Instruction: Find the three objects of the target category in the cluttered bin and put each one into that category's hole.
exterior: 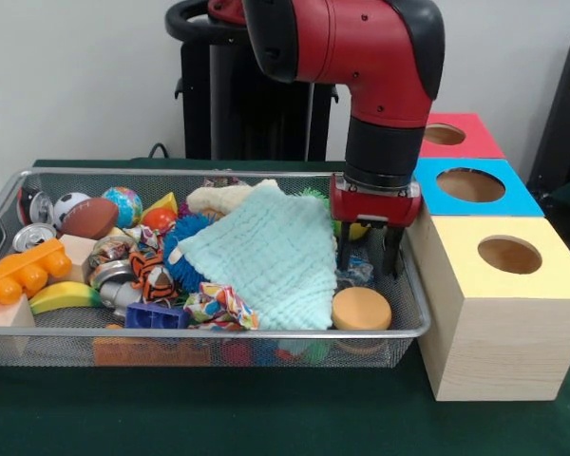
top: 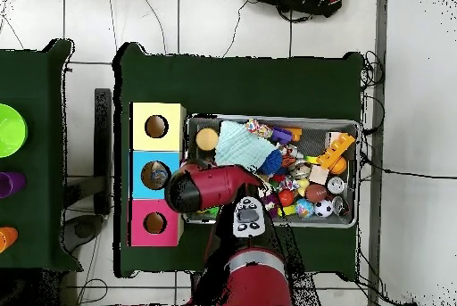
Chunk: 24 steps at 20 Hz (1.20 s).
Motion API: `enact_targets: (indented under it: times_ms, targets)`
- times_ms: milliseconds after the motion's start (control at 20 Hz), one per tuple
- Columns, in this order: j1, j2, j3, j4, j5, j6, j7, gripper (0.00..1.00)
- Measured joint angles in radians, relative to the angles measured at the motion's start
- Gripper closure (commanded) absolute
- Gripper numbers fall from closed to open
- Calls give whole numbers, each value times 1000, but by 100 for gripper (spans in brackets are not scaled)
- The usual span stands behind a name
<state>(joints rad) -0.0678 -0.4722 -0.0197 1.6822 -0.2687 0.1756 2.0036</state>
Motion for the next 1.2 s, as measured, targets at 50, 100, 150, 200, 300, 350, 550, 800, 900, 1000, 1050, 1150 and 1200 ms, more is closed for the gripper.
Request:
enact_targets:
  times_ms: [50,100,150,200,300,350,550,800,900,1000,1050,1150,1200]
  targets:
    - [0,1,-1,0,0,-7,0,0]
    - [1,2,-2,0,0,-13,0,0]
    - [1,4,-3,0,0,-31,0,0]
    - [1,5,-3,0,0,-36,0,0]
    - [1,6,-3,0,0,-48,0,0]
    - [2,8,-4,0,0,-57,0,0]
    - [10,9,-12,-2,0,-63,0,0]
    - [26,12,-27,-9,0,-62,0,0]
    - [30,13,-31,-12,0,-60,0,0]
    - [32,13,-32,-14,0,-54,0,0]
    - [32,13,-31,-19,1,-38,0,0]
    - [31,13,-29,-26,5,-17,0,0]
    - [31,13,-28,-29,7,-6,0,0]
